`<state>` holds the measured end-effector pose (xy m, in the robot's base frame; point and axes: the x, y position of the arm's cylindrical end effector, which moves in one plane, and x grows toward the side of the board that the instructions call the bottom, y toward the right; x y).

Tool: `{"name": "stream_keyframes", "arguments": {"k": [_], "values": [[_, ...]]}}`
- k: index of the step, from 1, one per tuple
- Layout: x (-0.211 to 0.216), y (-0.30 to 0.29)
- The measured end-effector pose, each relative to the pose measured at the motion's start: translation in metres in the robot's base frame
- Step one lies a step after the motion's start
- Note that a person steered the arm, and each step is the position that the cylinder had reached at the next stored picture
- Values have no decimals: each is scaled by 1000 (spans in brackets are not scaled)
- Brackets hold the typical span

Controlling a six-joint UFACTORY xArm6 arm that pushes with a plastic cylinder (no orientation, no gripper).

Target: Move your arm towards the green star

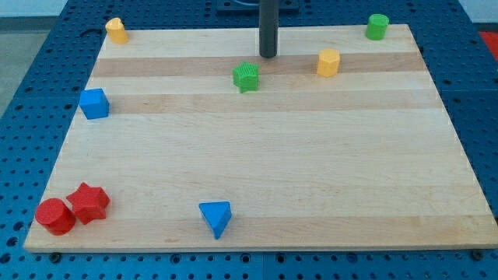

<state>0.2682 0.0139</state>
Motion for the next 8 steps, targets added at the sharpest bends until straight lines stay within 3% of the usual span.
{"name": "stream_keyframes", "arguments": {"k": [8], "values": [[7, -44]]}}
